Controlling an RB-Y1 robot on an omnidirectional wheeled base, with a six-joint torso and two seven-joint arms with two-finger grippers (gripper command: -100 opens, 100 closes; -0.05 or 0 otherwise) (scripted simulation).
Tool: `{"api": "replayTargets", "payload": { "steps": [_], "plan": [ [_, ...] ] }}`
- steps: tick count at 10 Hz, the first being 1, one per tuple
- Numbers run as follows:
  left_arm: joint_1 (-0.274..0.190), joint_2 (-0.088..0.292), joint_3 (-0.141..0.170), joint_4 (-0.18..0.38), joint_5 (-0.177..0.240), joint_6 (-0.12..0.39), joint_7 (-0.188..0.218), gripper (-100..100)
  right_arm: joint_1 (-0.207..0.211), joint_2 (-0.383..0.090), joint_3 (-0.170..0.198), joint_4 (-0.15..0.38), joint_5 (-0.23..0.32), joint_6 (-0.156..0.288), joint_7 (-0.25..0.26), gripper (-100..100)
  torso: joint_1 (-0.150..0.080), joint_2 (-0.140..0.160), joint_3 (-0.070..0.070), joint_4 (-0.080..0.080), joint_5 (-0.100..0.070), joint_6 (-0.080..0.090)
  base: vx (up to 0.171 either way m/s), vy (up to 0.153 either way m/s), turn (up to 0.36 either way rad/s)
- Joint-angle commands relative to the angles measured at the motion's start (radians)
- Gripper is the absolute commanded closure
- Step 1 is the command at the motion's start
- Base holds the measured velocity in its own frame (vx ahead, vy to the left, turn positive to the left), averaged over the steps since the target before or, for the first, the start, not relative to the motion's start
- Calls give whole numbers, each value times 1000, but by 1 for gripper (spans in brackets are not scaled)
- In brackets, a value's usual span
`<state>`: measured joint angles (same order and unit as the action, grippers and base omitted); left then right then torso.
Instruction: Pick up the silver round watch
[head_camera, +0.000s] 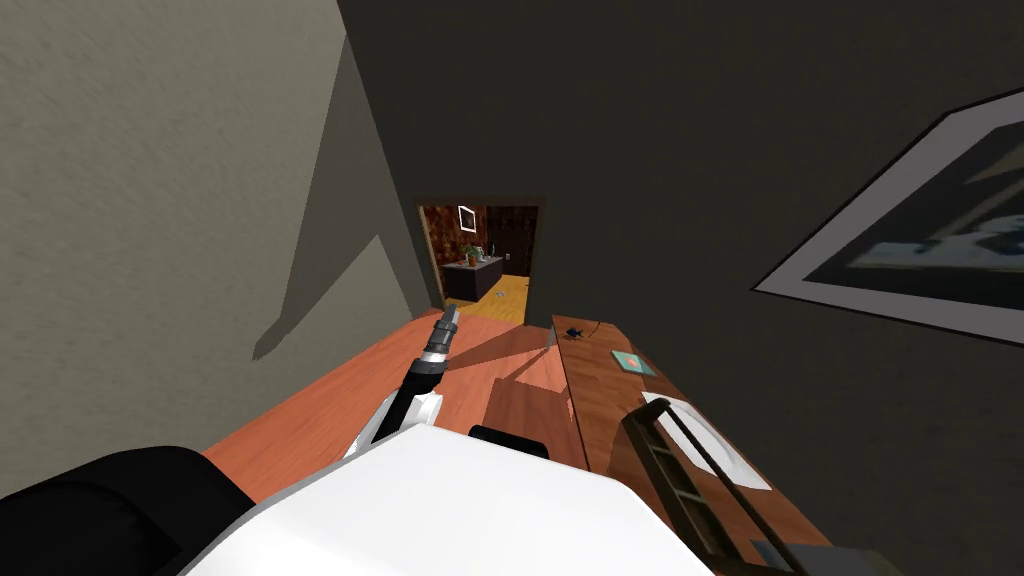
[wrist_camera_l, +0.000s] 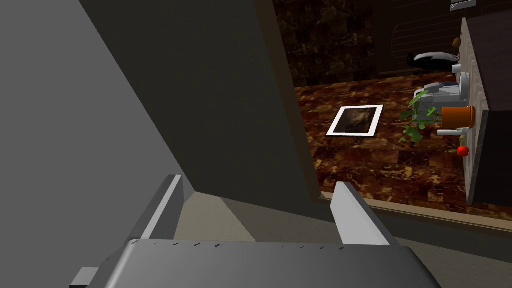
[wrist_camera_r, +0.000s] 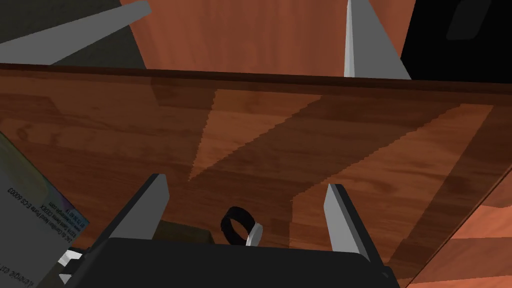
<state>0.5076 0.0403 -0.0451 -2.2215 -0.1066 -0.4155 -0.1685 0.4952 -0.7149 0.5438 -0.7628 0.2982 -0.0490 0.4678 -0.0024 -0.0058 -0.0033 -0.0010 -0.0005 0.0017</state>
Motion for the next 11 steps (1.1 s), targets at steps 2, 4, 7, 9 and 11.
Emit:
{"api": "replayTargets", "payload": {
  "steps": [2, 4, 7, 9, 11],
  "plan": [
    [0, 0, 0, 0, 0, 0, 0, 0, -28, -12, 66, 52, 44, 7, 27, -100, 0, 0, 0, 0, 0, 0, 53, -39, 176],
    [0, 0, 0, 0, 0, 0, 0, 0, -51, -19, 130, 80, 78, 16, 43, -100, -3, -2, -1, 0, 0, 0, 93, -80, 191],
    [0, 0, 0, 0, 0, 0, 0, 0, -80, -15, 198, 98, 113, 22, 58, -100, -1, -2, -1, 0, 0, 0, 68, -48, 123],
    [0, 0, 0, 0, 0, 0, 0, 0, -95, 3, 230, 96, 129, 19, 63, -100, 1, -1, 0, 0, 0, 0, 42, -18, 74],
    [0, 0, 0, 0, 0, 0, 0, 0, -84, 5, 204, 99, 132, 19, 71, 0, 3, 1, 1, 0, 1, 1, 9, -1, 6]
  ]
}}
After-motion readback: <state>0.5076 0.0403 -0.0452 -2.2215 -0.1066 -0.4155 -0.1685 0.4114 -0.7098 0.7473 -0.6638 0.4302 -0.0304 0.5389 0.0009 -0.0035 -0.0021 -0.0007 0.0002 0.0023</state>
